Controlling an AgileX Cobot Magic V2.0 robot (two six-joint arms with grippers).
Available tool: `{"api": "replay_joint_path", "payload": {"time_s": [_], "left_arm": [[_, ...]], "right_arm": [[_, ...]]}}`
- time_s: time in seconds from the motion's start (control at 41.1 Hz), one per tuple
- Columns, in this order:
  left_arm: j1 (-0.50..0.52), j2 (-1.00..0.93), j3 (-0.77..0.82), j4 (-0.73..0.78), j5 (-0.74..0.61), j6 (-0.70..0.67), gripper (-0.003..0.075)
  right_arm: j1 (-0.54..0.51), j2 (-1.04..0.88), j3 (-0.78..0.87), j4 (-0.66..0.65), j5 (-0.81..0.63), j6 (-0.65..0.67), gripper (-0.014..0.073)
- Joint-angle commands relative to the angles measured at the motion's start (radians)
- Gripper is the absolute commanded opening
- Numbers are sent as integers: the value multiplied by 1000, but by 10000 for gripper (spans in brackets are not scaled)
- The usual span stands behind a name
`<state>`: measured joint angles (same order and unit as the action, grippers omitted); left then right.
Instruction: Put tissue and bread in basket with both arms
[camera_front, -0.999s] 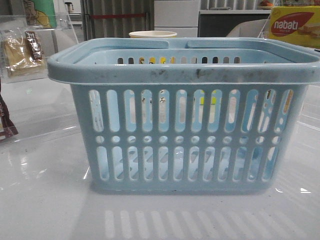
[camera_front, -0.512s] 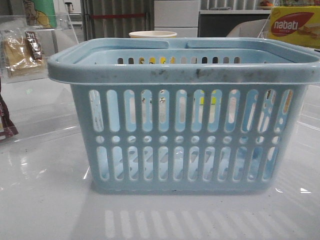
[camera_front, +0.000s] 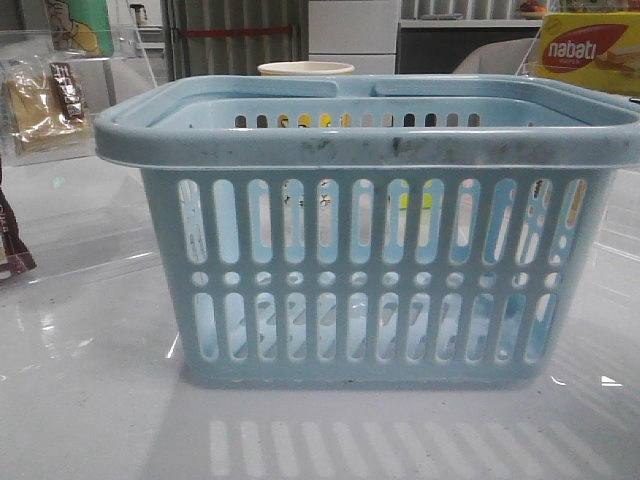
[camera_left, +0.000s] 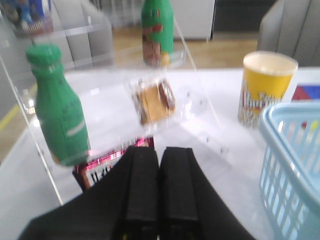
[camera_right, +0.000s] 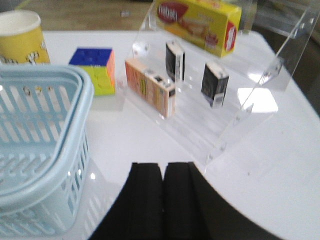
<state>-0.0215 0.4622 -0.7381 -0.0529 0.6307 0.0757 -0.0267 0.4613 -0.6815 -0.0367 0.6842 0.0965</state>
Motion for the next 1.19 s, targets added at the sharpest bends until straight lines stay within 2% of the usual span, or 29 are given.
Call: {"api": "replay_joint_path", "payload": {"time_s": [0.0, 0.414, 0.512, 0.658, 0.731, 0.926, 1.169], "left_arm": [[-6, 56, -10, -12, -54, -3, 93], [-6, 192, 27, -12, -35, -3, 104], [-6, 220, 27, -12, -37, -1, 195], [-6, 246, 27, 2, -42, -1, 430], [-6, 252, 27, 7, -42, -1, 503], [-6, 258, 27, 7, -42, -1, 472], [-6, 258, 27, 7, -42, -1, 400]], "right_arm": [[0, 76, -29, -9, -31, -4, 57], [0, 274, -29, -9, -30, -4, 69], [0, 310, -29, -9, -30, -4, 183], [0, 366, -29, -31, -55, -4, 486], [-3, 394, -33, -55, -86, -4, 553], [-72, 490, -98, -54, -135, -3, 550], [-172, 688, -287, -22, -138, -3, 550]]}}
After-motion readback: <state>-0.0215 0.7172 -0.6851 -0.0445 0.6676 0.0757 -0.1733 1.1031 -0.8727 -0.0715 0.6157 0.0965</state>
